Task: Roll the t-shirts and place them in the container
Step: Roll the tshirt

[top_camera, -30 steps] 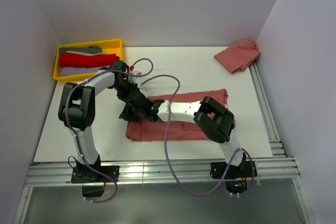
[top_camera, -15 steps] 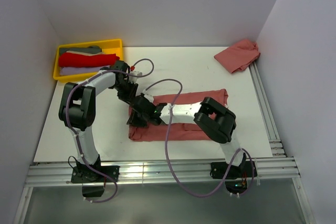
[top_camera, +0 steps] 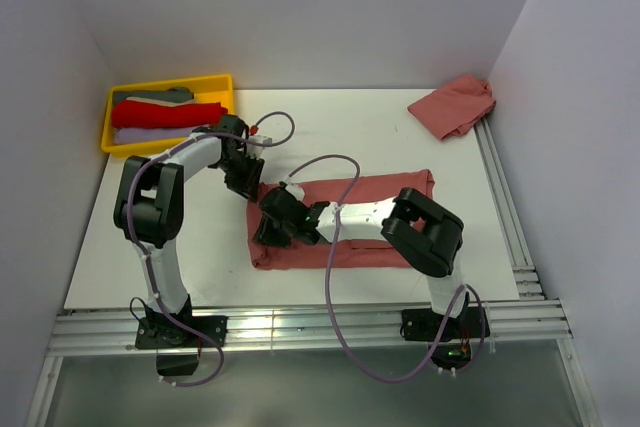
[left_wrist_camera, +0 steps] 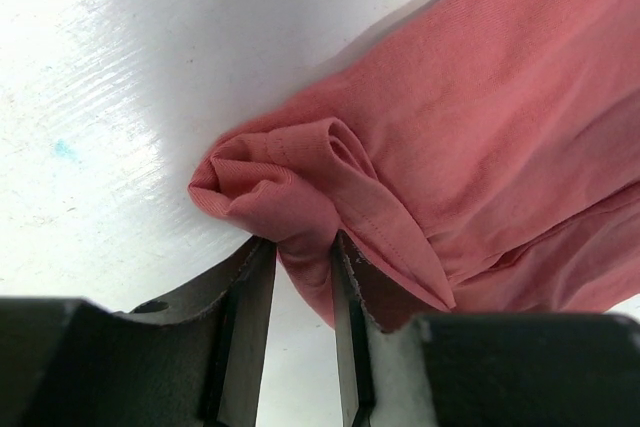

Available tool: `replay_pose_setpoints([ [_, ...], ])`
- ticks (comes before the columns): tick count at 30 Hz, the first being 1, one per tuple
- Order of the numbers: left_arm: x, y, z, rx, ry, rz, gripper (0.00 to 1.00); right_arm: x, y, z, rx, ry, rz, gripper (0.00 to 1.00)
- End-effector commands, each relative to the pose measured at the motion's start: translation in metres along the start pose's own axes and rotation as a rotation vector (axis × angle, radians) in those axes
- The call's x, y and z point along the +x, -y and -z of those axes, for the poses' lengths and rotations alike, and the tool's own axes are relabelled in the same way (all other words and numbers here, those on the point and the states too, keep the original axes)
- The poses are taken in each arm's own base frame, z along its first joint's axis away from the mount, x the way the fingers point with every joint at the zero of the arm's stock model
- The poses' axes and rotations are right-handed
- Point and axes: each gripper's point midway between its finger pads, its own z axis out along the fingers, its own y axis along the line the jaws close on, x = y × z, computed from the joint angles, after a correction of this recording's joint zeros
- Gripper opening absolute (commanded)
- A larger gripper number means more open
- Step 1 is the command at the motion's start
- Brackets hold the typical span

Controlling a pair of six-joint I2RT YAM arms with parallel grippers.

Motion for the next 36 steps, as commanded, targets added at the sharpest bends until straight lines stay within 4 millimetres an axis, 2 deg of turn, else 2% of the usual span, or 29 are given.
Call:
replay_pose_setpoints([
  [1,-0.012,0.002,-0.001,-0.004,0.02,-0.021,0.35,0.0,-0.008,0.013,-0.026,0.013,0.024,0.36],
  [6,-0.012,0.004,0.0,0.004,0.024,-0.028,0.38,0.008,-0.005,0.008,0.013,0.001,0.073,0.36],
  [7,-0.013,0.005,0.001,0.008,0.026,-0.03,0.39,0.008,-0.009,0.008,0.014,0.006,0.081,0.36],
  [9,-0.014,0.006,0.001,0.014,0.025,-0.032,0.4,0.015,0.001,0.004,0.07,-0.008,0.11,0.36],
  [13,-0.016,0.007,0.002,0.018,0.024,-0.04,0.42,0.013,0.007,-0.002,0.171,0.028,0.152,0.37],
  [15,-0.016,0.008,0.002,0.026,0.021,-0.04,0.42,0.017,0.015,0.0,0.225,0.027,0.172,0.38],
  [16,-0.015,0.008,0.002,0.028,0.018,-0.039,0.43,0.015,0.01,0.0,0.226,0.034,0.175,0.39],
  [18,-0.016,0.008,0.002,0.03,0.016,-0.036,0.43,0.017,0.021,-0.001,0.281,0.04,0.191,0.4],
  [25,-0.014,0.004,-0.004,0.015,0.003,-0.028,0.4,0.017,0.031,0.004,0.354,0.063,0.219,0.41],
  [29,-0.01,0.0,-0.009,-0.005,-0.013,-0.026,0.37,0.015,0.027,0.012,0.343,0.08,0.23,0.42],
  [33,-0.009,-0.001,-0.01,-0.024,-0.019,-0.03,0.37,0.003,0.02,0.025,0.351,0.127,0.236,0.43],
  [36,-0.01,0.0,-0.009,-0.032,-0.02,-0.033,0.37,-0.013,-0.003,0.038,0.329,0.176,0.242,0.43],
])
